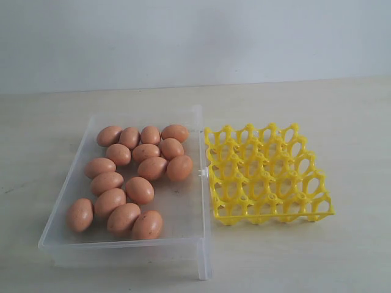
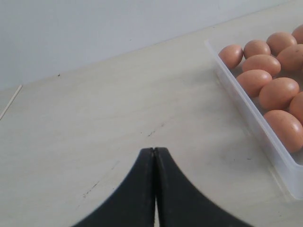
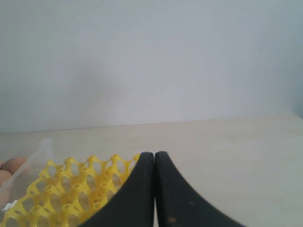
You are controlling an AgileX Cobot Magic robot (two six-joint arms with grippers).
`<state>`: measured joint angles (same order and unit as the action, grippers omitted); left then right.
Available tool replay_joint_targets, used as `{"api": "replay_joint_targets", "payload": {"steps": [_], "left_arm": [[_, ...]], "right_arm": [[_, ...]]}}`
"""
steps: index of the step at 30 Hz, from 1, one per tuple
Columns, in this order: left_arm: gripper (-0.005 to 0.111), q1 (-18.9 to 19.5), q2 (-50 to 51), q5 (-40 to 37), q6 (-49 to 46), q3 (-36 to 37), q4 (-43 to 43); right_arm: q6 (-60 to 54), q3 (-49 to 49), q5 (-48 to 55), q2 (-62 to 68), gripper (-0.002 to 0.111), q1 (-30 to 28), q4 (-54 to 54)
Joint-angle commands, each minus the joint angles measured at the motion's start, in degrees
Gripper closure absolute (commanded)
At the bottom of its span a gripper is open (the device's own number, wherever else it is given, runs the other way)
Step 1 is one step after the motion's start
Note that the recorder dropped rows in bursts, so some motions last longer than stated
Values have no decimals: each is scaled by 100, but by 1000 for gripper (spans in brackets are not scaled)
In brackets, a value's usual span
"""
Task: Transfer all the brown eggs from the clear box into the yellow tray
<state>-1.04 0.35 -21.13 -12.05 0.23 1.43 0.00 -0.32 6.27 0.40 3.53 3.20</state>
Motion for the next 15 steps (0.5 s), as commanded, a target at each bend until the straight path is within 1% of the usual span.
{"api": "replay_joint_targets", "payload": {"steps": [1,3,5,10,12,15], "left_arm": [[107,-11,-35,45,30,-23,0],[107,-11,-35,45,30,-23,0],[107,-11,-35,45,30,-23,0],[107,-11,-35,45,30,-23,0],[107,-11,-35,45,30,-23,0],[107,-11,-35,45,30,-23,0]], "right_arm": [[0,32,-299,-40,108,-24,176],[152,32,-299,-40,108,-24,397],[538,32,-338,-40,108,-24,398],[2141,32,-260,-40,108,-24,398],[2248,-138,-155,80,108,-24,398],[2248,-698,129,644,108,-24,398]]}}
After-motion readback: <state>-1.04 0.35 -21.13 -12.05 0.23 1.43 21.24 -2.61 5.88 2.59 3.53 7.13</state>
